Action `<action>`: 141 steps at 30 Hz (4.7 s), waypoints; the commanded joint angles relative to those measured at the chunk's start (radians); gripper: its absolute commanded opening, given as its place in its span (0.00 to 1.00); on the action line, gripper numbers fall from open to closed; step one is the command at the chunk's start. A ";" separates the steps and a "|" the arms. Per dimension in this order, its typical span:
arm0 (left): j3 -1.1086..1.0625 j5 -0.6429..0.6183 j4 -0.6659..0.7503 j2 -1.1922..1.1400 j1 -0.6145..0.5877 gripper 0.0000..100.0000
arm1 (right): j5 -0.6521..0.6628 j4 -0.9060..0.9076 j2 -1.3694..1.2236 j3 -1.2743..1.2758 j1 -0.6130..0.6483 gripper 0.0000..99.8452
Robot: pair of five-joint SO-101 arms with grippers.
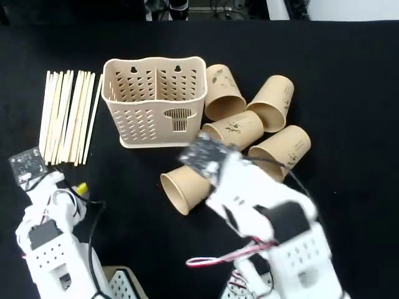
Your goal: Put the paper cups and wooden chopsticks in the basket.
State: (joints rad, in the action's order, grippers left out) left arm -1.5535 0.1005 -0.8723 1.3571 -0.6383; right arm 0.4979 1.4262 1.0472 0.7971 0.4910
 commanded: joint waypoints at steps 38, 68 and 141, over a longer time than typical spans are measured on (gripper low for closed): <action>-0.140 0.063 -0.176 0.451 0.067 0.30 | 0.322 -0.652 -0.450 0.094 0.005 0.01; -0.142 0.063 -0.176 0.451 0.071 0.30 | -0.190 -0.173 -0.642 -1.092 -0.051 0.01; -0.142 0.063 -0.175 0.451 0.074 0.30 | 0.287 0.319 -0.820 -1.147 -0.218 0.25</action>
State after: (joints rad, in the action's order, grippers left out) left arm -1.6809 0.1588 -1.0503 1.8021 -0.5723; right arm 0.7081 1.7300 0.0852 -0.5255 0.2946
